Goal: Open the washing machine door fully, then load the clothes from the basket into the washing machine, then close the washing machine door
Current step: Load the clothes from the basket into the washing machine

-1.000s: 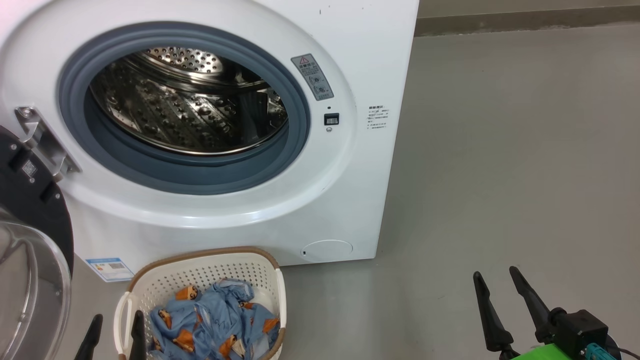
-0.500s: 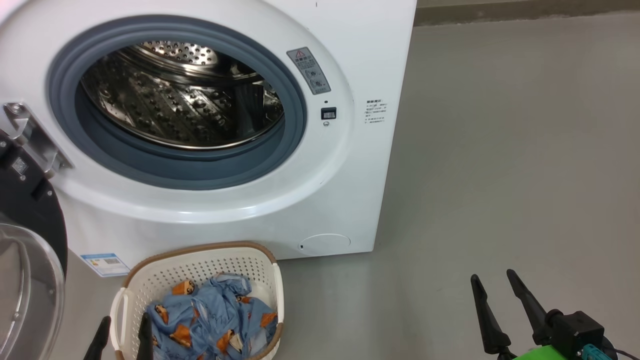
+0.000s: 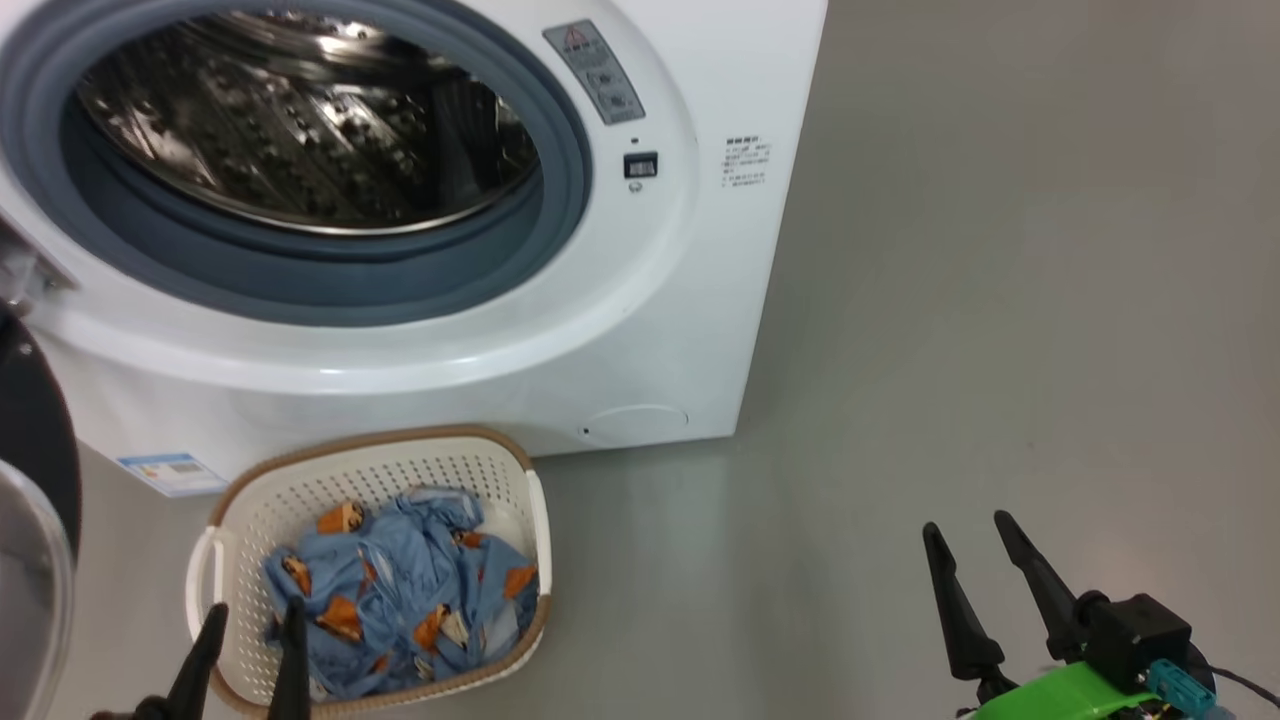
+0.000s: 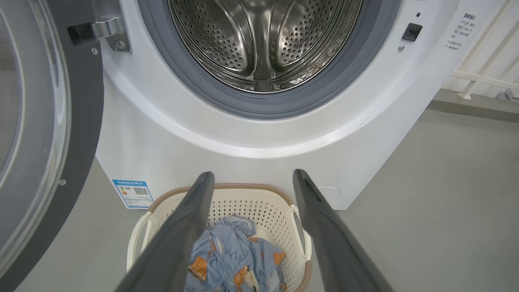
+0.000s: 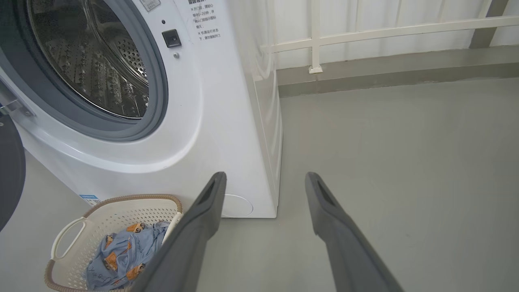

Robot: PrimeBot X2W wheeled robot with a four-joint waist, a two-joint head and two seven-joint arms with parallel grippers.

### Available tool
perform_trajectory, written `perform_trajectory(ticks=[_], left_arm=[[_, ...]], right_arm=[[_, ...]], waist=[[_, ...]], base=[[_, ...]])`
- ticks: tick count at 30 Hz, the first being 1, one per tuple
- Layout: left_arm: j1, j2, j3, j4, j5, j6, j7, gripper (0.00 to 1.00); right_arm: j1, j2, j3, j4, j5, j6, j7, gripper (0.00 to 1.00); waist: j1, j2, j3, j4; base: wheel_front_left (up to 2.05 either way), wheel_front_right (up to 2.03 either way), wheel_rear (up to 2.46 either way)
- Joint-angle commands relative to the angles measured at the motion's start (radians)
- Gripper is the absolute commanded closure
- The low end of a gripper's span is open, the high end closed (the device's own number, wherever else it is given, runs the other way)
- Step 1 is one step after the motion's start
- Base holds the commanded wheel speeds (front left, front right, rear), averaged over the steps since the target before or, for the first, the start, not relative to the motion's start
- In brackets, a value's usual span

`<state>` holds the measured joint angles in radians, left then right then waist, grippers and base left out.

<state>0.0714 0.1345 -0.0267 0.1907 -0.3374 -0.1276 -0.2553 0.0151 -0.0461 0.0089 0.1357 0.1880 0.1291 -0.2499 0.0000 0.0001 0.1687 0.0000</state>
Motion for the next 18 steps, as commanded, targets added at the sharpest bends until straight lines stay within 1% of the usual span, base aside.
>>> perform_trajectory(ticks=[1,10,18], left_arm=[[-0.043,0.025,0.028,-0.011,-0.007,-0.003,-0.006,0.0],[-0.143,0.057,0.01,0.047,-0.055,-0.003,-0.006,0.0],[-0.267,0.123,-0.028,0.121,-0.121,-0.003,-0.006,0.0]], right_arm=[[-0.035,-0.004,0.031,-0.022,0.009,0.002,-0.012,0.0],[-0.088,-0.004,0.049,-0.027,0.027,0.002,-0.012,0.0],[-0.133,-0.004,0.076,-0.034,0.052,0.002,-0.012,0.0]], waist=[[0.0,-0.0001,0.06,-0.014],[0.0,-0.0001,0.186,-0.038],[0.0,-0.0001,0.313,-0.072]], base=[[0.0,0.0,0.0],[0.0,0.0,0.0],[0.0,0.0,0.0]])
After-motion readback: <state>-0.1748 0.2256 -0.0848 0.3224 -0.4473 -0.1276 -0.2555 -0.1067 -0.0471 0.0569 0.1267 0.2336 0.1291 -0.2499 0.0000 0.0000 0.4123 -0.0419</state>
